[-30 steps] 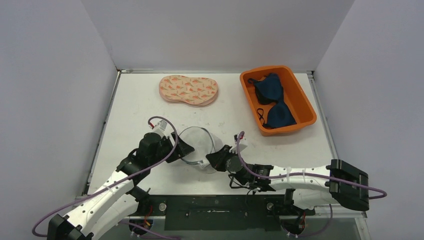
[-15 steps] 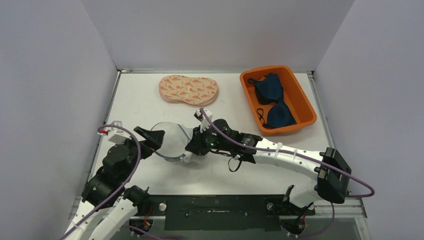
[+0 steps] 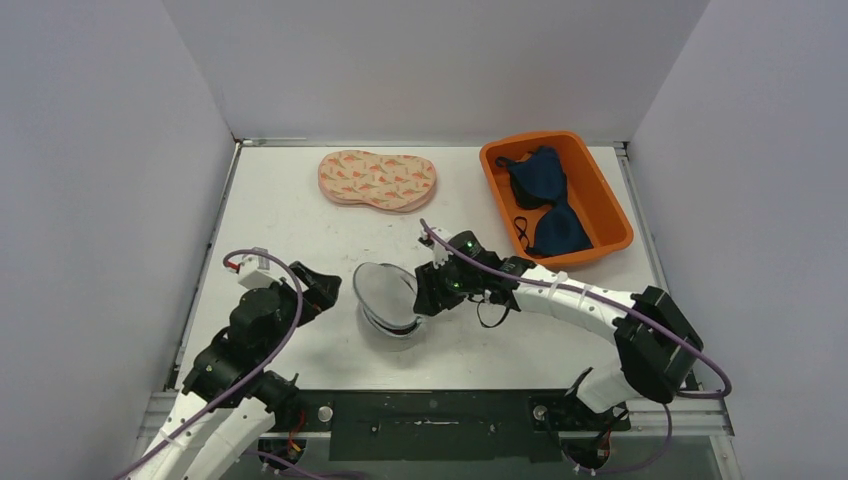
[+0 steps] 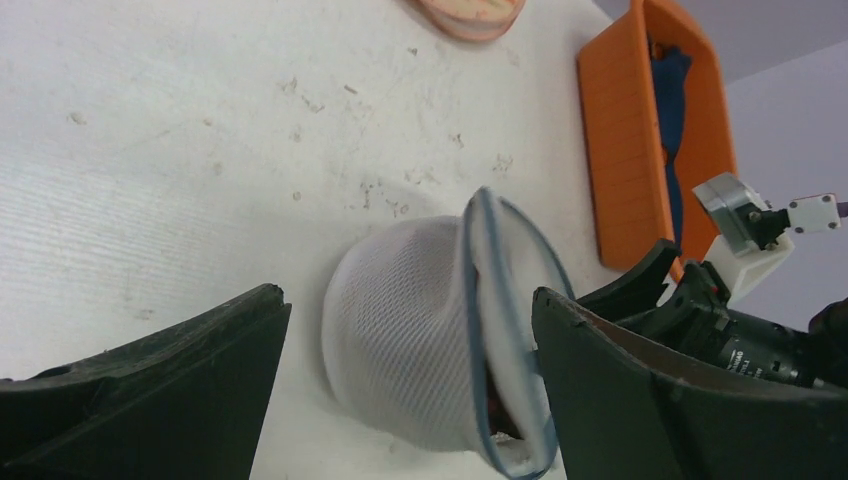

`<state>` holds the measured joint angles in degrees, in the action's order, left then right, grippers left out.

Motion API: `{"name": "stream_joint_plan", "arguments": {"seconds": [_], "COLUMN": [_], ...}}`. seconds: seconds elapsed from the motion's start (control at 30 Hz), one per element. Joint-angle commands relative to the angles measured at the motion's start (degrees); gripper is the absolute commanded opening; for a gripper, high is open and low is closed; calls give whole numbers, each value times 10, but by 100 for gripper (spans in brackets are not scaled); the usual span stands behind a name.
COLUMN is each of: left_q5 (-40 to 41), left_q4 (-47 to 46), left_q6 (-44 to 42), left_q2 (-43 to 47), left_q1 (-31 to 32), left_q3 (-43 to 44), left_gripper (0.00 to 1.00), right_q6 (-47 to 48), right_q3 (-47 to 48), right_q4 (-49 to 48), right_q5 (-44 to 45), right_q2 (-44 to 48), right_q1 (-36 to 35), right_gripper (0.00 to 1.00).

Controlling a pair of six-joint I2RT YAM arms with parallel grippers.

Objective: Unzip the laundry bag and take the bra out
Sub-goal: Adjust the laundry bag at the center of the board.

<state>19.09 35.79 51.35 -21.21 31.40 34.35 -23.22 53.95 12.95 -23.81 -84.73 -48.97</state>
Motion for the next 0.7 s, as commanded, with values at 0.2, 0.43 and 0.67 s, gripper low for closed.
{"name": "stream_joint_plan", "arguments": {"seconds": [0.2, 0.43, 0.67], "left_q5": [-58, -51, 27], "left_q4": [-47, -51, -13], "left_q6": [9, 19, 51], "left_q2": [-21, -10, 6], "left_q1": [-2, -2, -2], "left_q3": [-38, -52, -51], "left_gripper": [91, 91, 91], "right_q6": [-111, -376, -531], "right_q3": [-67, -229, -257], "right_q4": [-11, -142, -271], "right_q5": [104, 201, 467], "right_q2": [168, 332, 293], "right_q1": [14, -40, -273], "right_gripper": [89, 89, 89]}}
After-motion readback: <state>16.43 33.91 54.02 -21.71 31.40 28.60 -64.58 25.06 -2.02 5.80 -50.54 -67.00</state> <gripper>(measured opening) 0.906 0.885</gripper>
